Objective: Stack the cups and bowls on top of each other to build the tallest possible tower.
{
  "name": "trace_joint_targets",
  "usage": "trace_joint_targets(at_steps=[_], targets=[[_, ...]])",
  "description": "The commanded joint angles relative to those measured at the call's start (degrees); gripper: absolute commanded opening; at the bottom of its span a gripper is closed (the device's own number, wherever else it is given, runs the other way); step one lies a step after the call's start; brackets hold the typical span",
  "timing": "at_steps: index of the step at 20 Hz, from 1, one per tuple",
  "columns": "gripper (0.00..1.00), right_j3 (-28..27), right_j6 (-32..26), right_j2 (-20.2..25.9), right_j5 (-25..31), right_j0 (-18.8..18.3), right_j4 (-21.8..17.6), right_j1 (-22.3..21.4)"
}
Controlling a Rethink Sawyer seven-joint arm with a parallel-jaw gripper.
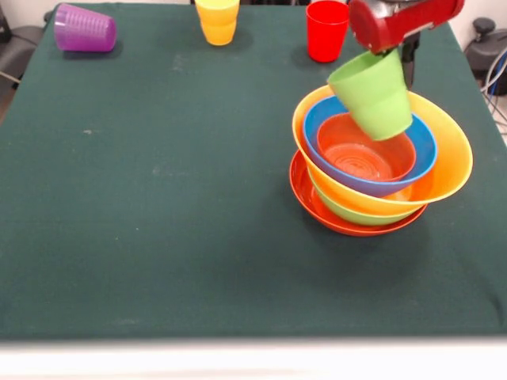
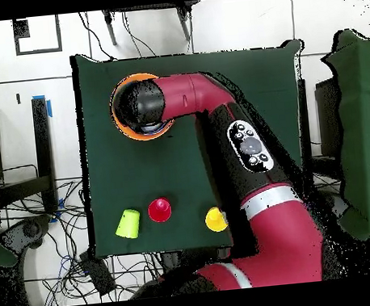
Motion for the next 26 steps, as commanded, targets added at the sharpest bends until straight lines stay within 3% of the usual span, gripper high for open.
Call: trace_joint_targets(at_steps=[1, 4, 12, 19, 26], targets=[[0.00, -7.39, 16.58, -13.33, 8.53, 6.57, -6.42, -0.82], [0.00, -9.53, 19.75, -17.81, 8.93, 9.82, -7.60, 0.10], [0.00, -12.65, 22.39, -22.88, 9.78, 13.34, -6.97, 3.03], [0.00, -12.94, 23.17, -23.68, 9.88, 14.43, -5.36, 4.97], [0.00, -13.64, 24.90, -23.46, 14.07, 15.28, -1.01, 7.55]])
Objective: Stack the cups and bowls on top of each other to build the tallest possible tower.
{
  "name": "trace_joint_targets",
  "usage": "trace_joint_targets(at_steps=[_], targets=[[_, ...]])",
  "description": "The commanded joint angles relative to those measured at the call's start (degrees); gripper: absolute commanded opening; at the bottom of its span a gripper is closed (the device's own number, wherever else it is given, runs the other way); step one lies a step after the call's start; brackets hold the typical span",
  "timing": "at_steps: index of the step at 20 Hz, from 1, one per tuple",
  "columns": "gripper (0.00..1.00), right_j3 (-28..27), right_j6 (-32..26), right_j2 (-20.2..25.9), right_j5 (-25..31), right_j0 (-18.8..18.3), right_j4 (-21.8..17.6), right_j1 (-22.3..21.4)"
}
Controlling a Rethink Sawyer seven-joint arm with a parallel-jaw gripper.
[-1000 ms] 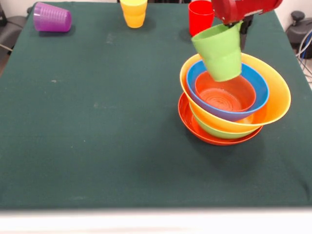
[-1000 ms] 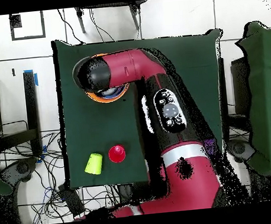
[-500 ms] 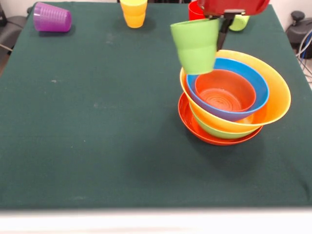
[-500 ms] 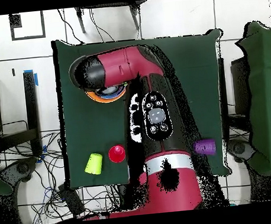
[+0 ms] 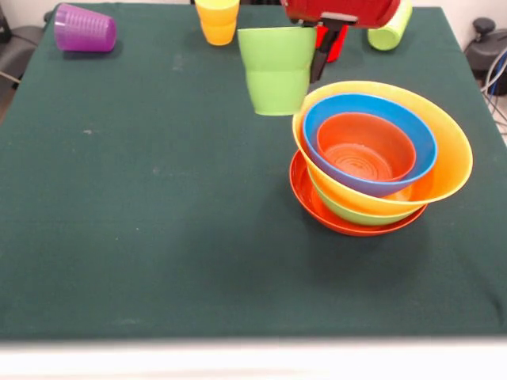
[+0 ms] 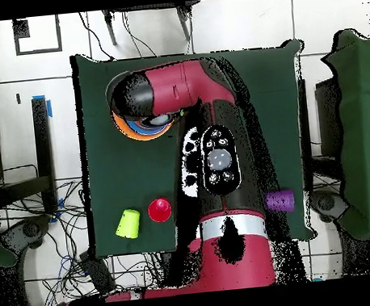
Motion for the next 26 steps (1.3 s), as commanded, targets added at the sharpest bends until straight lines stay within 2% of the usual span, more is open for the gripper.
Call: trace_joint_targets(at_steps=[1, 11, 18, 23, 26], targets=[[0.00, -1.30, 8.44, 0.28, 8.36, 1.58, 1.44, 6.53], [0.00, -4.62, 11.17, -0.76, 9.81, 3.89, 4.97, 10.04], [0.00, -3.12, 11.66, -2.63, 9.11, 5.73, 6.77, 8.46], [0.00, -5.37, 11.40, -3.06, 9.37, 6.44, 7.60, 10.09], [0.00, -4.68, 11.15, -3.65, 8.82, 6.62, 8.09, 9.77]])
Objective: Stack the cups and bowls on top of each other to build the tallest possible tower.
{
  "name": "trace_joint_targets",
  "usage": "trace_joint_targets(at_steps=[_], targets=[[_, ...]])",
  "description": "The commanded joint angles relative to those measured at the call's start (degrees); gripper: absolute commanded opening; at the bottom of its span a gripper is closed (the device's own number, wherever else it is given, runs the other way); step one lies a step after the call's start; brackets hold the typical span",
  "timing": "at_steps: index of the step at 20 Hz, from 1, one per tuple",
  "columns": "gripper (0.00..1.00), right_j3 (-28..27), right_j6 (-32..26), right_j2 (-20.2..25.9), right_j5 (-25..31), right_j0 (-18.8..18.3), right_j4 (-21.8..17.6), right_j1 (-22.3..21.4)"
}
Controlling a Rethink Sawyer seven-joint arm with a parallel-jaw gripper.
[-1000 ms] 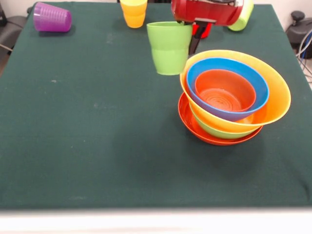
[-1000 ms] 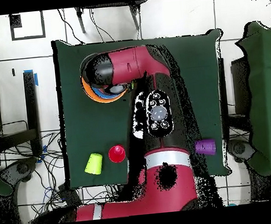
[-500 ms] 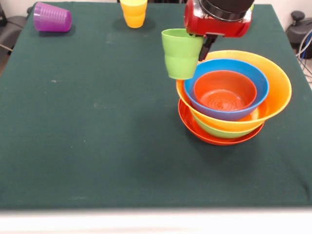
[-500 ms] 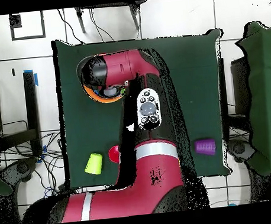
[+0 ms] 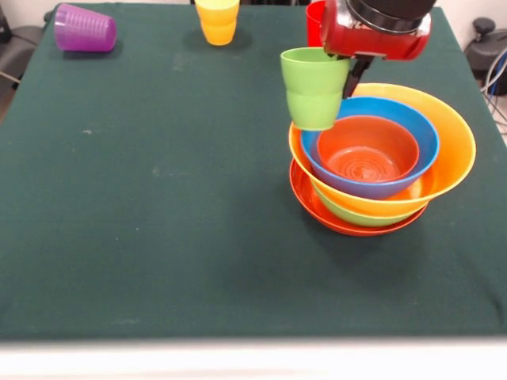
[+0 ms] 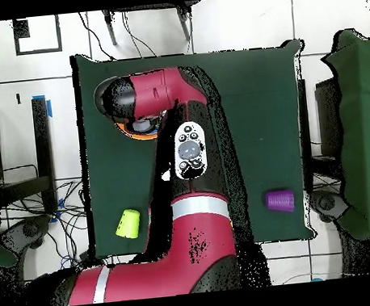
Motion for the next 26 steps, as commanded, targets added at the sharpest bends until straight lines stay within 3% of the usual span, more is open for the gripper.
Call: trace_joint_targets(at_steps=[1, 8, 15, 26], targets=[[0.00, -0.39, 9.01, 1.10, 3.45, 1.05, 1.24, 1.94], [0.00, 0.28, 9.17, 1.18, 1.84, 1.63, 2.95, 1.22], [0.00, -0.50, 9.41, 1.11, -0.20, 1.98, 4.17, 4.30], [0.00, -0.52, 9.23, 1.34, -3.92, 2.66, 6.50, 5.62]])
